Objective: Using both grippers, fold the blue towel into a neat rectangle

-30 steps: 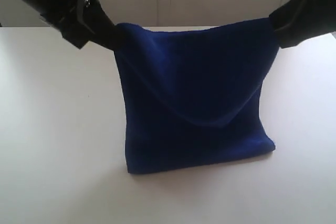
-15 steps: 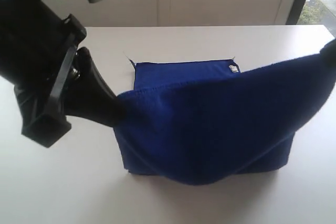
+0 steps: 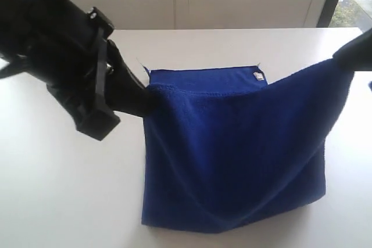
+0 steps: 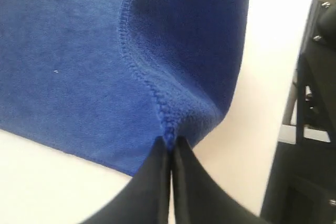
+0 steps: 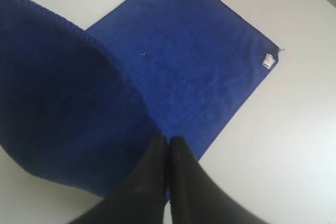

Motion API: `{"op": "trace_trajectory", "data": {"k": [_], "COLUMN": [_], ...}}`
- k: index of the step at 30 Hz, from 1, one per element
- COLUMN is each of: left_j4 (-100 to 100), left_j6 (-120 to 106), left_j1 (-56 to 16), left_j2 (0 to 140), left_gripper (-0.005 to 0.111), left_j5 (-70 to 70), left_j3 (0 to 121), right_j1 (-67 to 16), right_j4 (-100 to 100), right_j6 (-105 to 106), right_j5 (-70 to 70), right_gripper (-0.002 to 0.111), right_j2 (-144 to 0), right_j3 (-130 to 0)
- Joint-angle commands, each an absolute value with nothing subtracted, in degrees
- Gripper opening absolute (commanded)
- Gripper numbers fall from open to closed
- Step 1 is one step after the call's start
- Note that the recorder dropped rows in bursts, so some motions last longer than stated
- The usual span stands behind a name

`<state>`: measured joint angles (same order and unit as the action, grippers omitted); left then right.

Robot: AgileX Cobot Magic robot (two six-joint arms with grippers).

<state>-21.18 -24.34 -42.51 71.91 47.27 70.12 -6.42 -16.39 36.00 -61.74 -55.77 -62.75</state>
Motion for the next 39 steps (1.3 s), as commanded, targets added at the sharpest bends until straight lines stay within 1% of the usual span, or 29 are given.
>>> {"op": "trace_trajectory", "data": {"k": [1,5,10,15,20,29,36,39], "left_j4": [-14.15,-9.25,-7.75,-7.21,-7.21,-7.12,-6.18,-5.75], "left_j6": [-23.68,-21.40,-20.71,-20.71,-20.71,-20.71,-20.71,-20.71], "left_j1": [-42.49,-41.79,-36.65,-35.96,-35.96,-35.96,-35.96,-35.46], "left_j2": [77.10,80.66,87.67,92.75,94.10,91.91,92.30,92.44], "left_gripper": [0.000,0.000,0.000,0.000,0.000,0.000,0.000,0.000], "left_j5": [41.17,34.55,26.05,17.83,16.83,19.98,21.93,21.80], "left_j3": [69.68,69.68,69.68,69.68,69.79,74.74,77.24,78.01], "right_j1": [-6.18,-6.18,-6.18,-6.18,-6.18,-6.18,-6.18,-6.18], "right_j4": [-15.20,-14.27,-11.41,-11.31,-11.31,-10.03,0.73,1.37], "right_j6": [36.41,36.41,35.89,35.56,35.56,34.84,25.08,24.35], "right_j5": [-53.98,-49.78,-39.26,-29.69,-27.64,-30.81,-31.14,-29.86], "right_gripper": [0.000,0.000,0.000,0.000,0.000,0.000,0.000,0.000], "right_j2": [-63.01,-69.03,-80.45,-88.31,-89.73,-86.51,-86.29,-86.29], "right_j3": [-62.55,-62.55,-62.55,-62.55,-62.96,-66.29,-66.71,-66.80]}}
